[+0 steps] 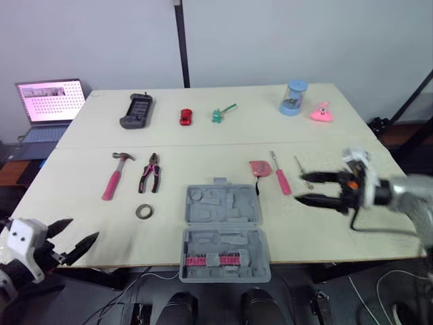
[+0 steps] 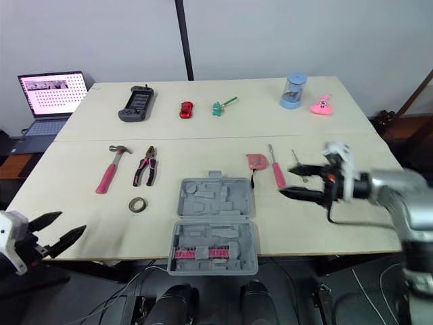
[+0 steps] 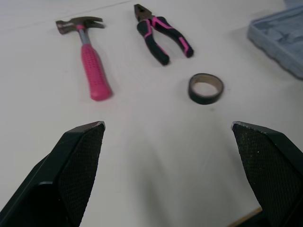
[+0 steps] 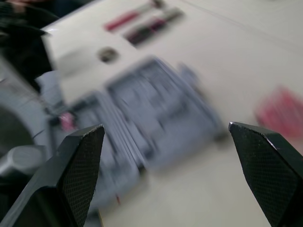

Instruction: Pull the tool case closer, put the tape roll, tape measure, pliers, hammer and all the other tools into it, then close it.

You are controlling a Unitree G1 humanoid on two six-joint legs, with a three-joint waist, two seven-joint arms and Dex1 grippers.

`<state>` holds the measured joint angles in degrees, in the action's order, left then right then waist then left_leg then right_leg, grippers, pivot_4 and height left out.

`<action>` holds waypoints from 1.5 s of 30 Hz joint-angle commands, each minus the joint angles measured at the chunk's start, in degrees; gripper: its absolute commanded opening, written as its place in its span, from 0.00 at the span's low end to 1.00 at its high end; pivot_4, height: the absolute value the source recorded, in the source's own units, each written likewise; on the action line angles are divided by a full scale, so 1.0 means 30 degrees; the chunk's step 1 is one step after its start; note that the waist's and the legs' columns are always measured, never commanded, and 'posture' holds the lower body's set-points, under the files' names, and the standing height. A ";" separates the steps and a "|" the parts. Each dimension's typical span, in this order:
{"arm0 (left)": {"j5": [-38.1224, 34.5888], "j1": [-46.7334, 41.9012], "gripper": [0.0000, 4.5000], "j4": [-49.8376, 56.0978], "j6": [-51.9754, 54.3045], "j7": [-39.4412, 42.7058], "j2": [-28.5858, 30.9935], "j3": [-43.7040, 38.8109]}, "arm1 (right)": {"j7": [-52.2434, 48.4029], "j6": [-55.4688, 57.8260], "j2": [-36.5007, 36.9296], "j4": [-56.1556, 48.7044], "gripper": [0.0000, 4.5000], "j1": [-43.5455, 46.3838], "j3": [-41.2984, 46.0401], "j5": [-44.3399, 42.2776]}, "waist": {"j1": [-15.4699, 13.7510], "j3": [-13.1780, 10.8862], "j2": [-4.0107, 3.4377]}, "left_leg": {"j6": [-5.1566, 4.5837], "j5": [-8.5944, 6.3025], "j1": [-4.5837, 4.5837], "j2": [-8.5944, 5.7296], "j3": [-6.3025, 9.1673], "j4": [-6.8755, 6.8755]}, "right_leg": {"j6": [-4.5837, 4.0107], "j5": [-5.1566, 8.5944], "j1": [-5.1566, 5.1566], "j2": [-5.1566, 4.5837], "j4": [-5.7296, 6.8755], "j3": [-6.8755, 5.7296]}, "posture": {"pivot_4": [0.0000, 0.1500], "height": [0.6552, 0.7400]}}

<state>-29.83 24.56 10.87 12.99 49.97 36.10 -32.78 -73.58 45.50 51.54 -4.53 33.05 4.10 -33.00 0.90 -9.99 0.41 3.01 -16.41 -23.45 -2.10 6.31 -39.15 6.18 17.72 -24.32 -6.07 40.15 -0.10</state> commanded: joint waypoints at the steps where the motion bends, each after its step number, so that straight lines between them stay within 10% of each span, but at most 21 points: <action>1: -0.0311 0.0794 1.00 0.2835 0.1007 -0.1418 -0.0363 -0.0304 | -0.0046 0.0234 -0.0937 -0.0398 0.99 0.1708 -0.1468 -0.0169 | -0.0284 0.0029 0.0080 | 0.0000 0.0000 -0.0016 -0.0006 0.0045 -0.0001 | -0.0002 0.0001 0.0019 0.0001 -0.0015 -0.0023 | 1.00 0.22; 12: -0.0241 0.0350 1.00 0.7478 0.6836 -0.5312 0.0355 0.1060 | -0.1144 0.1063 -0.2205 -0.1757 0.99 0.5485 -0.3727 -0.0975 | -0.0510 0.0017 0.0091 | 0.0003 -0.0001 -0.0039 -0.0080 0.0039 -0.0007 | -0.0004 -0.0001 0.0023 -0.0080 -0.0046 -0.0059 | 1.00 0.22; 20: 0.0739 -0.6222 1.00 0.7353 1.1879 -0.9911 -0.0118 0.5465 | -0.0313 0.1338 -0.1867 -0.2200 0.99 0.5088 -0.4155 -0.0406 | -0.0459 0.0015 0.0095 | 0.0004 0.0002 -0.0037 -0.0078 0.0036 -0.0006 | 0.0024 -0.0018 0.0015 -0.0014 -0.0039 -0.0054 | 1.00 0.22; 24: 0.1902 -0.8594 0.72 0.6044 1.3236 -1.0956 -0.0512 0.7864 | 0.0076 0.1662 -0.1686 -0.2542 1.00 0.4810 -0.3866 -0.0610 | -0.0314 0.0015 0.0096 | 0.0004 0.0002 -0.0037 -0.0083 0.0031 -0.0005 | 0.0027 -0.0021 0.0006 0.0032 -0.0030 -0.0051 | 1.00 0.22; 45: 0.4263 -0.9708 0.64 0.2533 1.2281 -1.1542 -0.2339 0.9947 | 0.1234 0.0935 -0.1434 -0.3016 1.00 0.4311 -0.3200 -0.0521 | -0.0091 0.0011 0.0103 | 0.0011 0.0006 -0.0037 -0.0057 0.0037 -0.0003 | 0.0027 -0.0021 -0.0002 0.0025 -0.0028 -0.0039 | 1.00 0.22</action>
<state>-18.08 -4.23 18.76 51.64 14.91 29.03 -2.94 -70.15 49.35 46.19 -12.05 45.74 -7.73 -34.51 0.63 -9.95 0.72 3.04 -16.39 -23.56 -2.28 6.42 -39.16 6.26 17.66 -24.32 -6.00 40.06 -0.22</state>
